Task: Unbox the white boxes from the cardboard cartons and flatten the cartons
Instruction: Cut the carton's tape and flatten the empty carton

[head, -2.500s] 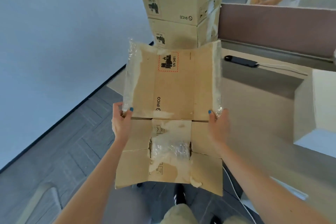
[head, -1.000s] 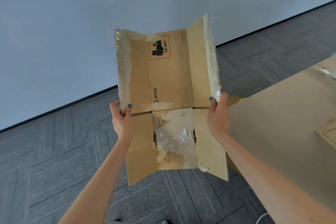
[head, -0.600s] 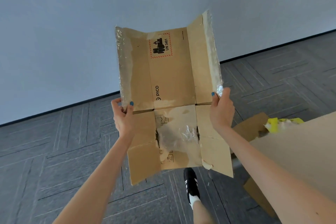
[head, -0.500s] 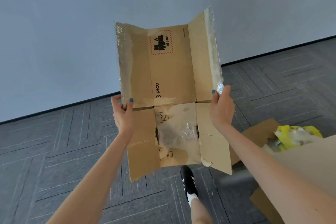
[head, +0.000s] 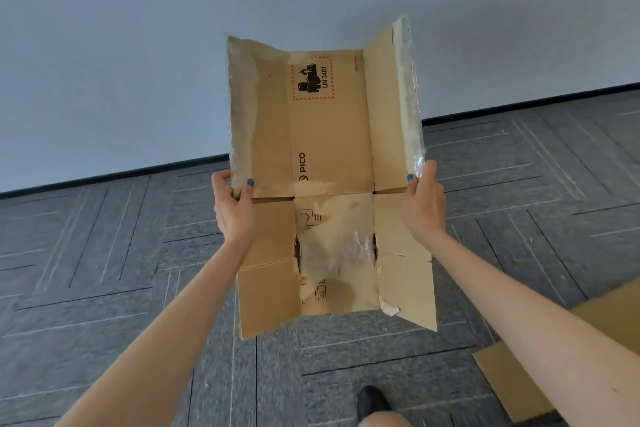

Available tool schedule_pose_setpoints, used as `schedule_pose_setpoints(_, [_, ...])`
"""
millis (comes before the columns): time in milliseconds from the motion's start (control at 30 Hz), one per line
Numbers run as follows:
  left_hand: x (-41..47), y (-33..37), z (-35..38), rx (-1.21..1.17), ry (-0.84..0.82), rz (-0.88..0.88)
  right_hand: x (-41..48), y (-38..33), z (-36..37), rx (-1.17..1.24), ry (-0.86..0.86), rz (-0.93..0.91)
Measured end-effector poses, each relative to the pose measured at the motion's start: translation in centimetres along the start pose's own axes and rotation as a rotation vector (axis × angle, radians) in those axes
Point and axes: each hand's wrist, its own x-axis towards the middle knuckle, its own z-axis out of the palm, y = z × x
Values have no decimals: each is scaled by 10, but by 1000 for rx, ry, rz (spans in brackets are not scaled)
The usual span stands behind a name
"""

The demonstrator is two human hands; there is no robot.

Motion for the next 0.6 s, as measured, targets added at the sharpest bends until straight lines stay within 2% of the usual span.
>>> schedule_pose_setpoints(167, [31,-127,52,-9,31,-21,19,85,105,-48,-7,-33])
schedule_pose_setpoints(300, [50,-191,80,-27,56,-48,32,125,157,-58,-3,-61])
schedule_pose_setpoints(600, [100,-282,124,-24,18,-106,69,180,242,-42,-47,-12])
